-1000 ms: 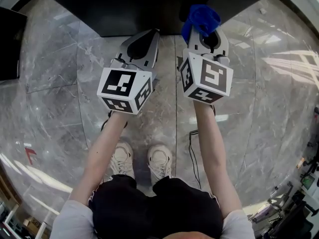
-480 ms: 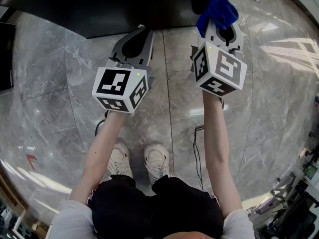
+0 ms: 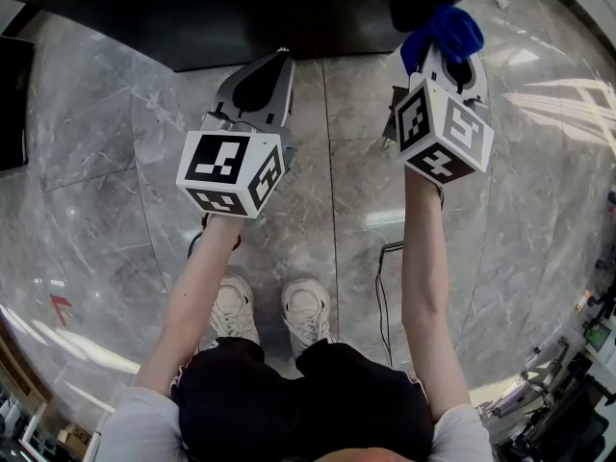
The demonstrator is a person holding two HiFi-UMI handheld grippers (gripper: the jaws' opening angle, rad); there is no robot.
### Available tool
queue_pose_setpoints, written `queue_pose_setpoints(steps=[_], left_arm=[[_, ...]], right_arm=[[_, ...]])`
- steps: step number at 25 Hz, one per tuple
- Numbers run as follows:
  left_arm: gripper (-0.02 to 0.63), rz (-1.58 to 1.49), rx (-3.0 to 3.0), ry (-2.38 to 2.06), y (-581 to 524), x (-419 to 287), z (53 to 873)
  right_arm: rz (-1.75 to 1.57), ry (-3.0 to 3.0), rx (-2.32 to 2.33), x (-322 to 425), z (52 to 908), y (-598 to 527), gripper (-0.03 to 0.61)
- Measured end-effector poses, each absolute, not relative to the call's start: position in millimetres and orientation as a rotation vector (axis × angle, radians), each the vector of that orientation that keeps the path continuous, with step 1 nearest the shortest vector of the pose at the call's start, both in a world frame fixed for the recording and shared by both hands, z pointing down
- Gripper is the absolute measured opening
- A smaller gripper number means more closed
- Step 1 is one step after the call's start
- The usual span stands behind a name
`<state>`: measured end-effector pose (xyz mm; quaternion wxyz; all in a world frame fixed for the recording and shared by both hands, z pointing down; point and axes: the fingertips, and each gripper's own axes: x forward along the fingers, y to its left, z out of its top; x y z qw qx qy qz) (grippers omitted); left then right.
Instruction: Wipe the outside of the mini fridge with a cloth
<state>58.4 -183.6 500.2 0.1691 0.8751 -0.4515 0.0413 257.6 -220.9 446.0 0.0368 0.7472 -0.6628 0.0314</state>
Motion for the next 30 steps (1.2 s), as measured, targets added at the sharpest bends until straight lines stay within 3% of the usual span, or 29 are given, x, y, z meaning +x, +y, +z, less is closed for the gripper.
queue_pose_setpoints(steps=[15, 30], left_arm=[[0.005, 0.113, 2.488, -1.346, -175.0, 38.5, 495.8], [0.005, 0.137, 2.423, -1.696, -159.1, -105.5, 486.0]], right_arm=[[0.182, -2.079, 2.288, 233.5, 455.9, -197.6, 0.052], [0.262, -2.494, 1.79, -4.2, 484.1, -180.0, 0.052]])
